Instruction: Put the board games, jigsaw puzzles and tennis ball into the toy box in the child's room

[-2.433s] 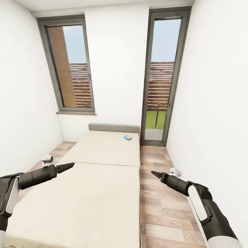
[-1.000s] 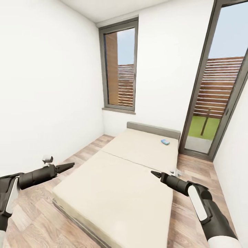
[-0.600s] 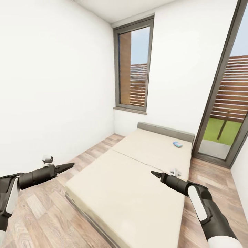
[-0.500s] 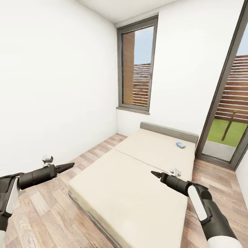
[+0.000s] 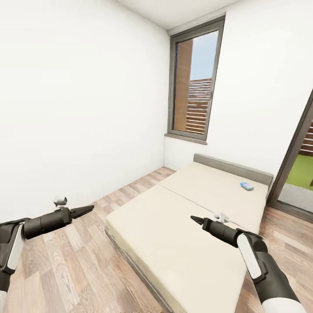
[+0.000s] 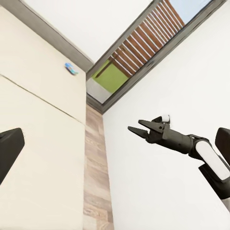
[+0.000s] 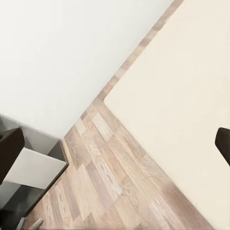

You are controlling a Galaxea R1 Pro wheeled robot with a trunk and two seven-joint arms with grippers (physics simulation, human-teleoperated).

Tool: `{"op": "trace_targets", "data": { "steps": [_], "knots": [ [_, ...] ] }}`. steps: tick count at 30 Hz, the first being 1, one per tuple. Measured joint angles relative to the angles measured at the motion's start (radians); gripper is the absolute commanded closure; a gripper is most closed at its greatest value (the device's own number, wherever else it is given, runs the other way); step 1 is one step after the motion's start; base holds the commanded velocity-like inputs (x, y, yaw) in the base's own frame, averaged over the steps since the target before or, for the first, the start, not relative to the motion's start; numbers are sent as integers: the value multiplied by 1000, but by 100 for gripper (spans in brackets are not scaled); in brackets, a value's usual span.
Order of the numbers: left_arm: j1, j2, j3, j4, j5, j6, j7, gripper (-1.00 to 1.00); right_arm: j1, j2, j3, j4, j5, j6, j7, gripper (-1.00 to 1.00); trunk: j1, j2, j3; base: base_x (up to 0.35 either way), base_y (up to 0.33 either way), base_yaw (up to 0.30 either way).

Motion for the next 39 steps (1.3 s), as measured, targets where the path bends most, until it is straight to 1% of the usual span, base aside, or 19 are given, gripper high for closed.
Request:
{"op": "trace_targets", "data": {
  "steps": [39],
  "knots": [
    [0,-1,0,1,2,0,-1,-100,0,-1,0,0,0,0,0,-100,0,1,-14,-3,-2,281]
  ]
}}
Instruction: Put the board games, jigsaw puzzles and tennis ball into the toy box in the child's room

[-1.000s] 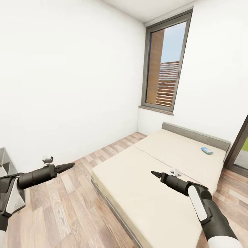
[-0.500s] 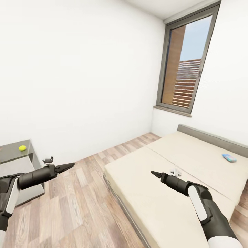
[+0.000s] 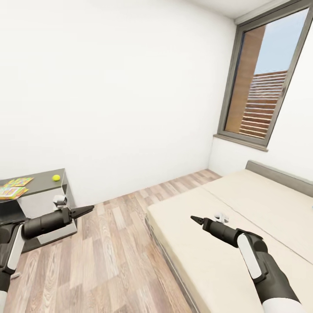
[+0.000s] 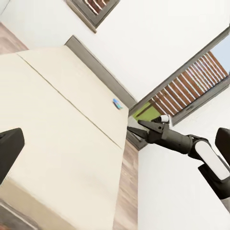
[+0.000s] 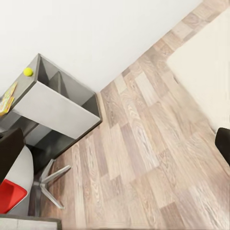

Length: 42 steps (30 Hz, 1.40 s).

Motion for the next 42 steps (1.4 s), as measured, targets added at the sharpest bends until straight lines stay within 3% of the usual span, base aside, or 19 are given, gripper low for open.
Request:
{"op": "trace_targets", "data": {
  "steps": [21,31,42],
  "knots": [
    [0,0,-1,0,1,-1,1,-100,0,-1,-5,0,0,0,1,-100,0,0,-8,-6,0,281],
    [0,-10,0,0,1,-1,0,-100,0,-1,-11,0,0,0,34,-100,0,0,-12,-106,0,278],
    [0,-9,0,-1,1,-1,-1,-100,0,-1,-10,0,0,0,36,-100,0,0,-13,-5,0,49]
  ]
}}
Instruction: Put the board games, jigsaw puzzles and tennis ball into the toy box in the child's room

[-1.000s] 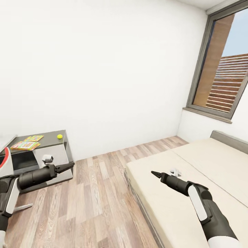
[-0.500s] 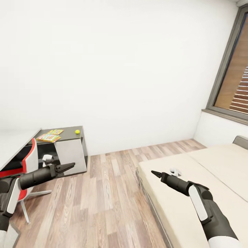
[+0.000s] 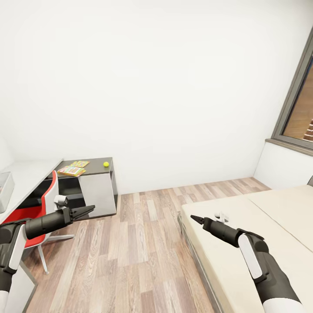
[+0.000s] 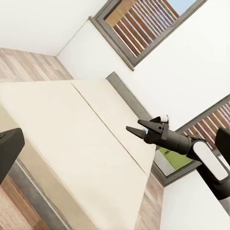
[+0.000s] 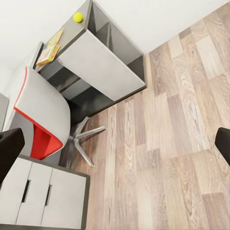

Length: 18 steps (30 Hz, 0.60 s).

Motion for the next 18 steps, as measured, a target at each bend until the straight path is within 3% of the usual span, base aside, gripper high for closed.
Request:
{"op": "trace_targets", "data": {
  "steps": [18],
  "knots": [
    [0,0,1,0,0,0,-7,-100,0,3,7,0,0,0,-1,-100,0,0,0,-55,0,0]
  ]
}}
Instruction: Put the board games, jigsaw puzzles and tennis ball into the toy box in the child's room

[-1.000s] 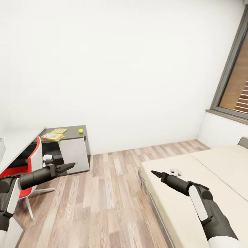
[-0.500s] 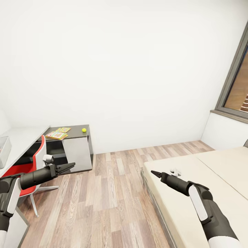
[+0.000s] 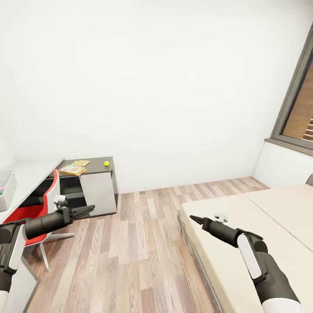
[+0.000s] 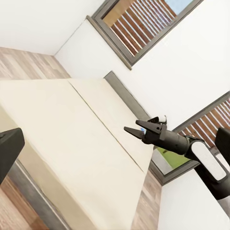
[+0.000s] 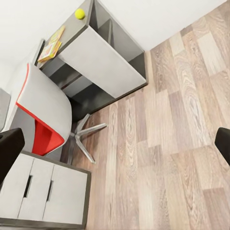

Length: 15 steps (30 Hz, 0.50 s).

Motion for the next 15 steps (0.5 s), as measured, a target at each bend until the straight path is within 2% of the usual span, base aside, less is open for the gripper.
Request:
{"op": "trace_targets", "data": {
  "steps": [6,15],
  "knots": [
    [0,0,0,0,1,0,1,-100,0,-1,-5,0,-1,1,-2,-100,0,0,0,-13,0,0],
    [0,-1,-3,0,0,0,5,-100,0,1,-4,1,-1,-3,-4,-100,0,0,0,-128,-1,0]
  ]
}}
